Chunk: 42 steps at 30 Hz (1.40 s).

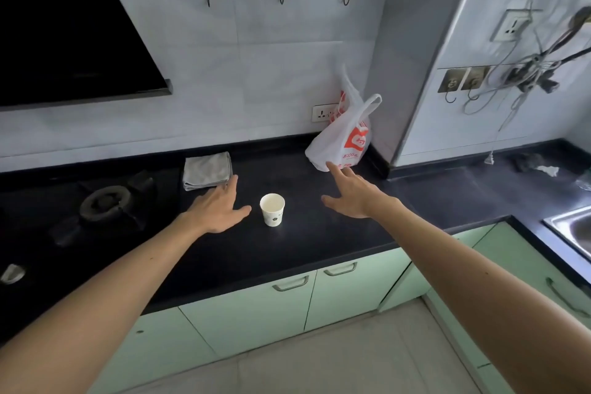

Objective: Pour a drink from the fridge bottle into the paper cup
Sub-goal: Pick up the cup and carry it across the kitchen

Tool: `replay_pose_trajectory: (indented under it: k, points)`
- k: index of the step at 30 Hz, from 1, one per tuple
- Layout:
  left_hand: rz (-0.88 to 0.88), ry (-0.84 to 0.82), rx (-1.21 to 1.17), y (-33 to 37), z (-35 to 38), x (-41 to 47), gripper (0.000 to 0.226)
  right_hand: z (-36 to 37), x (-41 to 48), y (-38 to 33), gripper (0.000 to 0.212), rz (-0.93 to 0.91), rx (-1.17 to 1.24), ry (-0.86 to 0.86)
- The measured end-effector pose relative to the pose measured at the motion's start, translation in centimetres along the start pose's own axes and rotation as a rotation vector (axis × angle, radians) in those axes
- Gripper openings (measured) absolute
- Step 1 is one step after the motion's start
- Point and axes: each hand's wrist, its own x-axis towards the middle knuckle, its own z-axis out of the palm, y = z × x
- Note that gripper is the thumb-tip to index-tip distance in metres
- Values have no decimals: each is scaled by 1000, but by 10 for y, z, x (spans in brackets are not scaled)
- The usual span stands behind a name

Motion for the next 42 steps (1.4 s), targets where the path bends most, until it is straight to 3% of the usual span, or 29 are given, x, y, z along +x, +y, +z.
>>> replay_pose_trajectory:
  k: [9, 25, 34, 42]
  points:
    - [-135, -110, -7, -9, 40, 39, 88, 36, 79, 28, 83, -74, 18, -99]
    - [-390, -201, -245, 23, 114, 100, 86, 132, 192, 40, 85, -391, 210, -337]
    - [-475, -181, -365, 30, 136, 99, 82, 180, 209, 28, 95, -500, 284, -210]
    - [-536, -195, -508, 28, 142, 98, 76, 201, 214, 20, 89, -432, 476, -206]
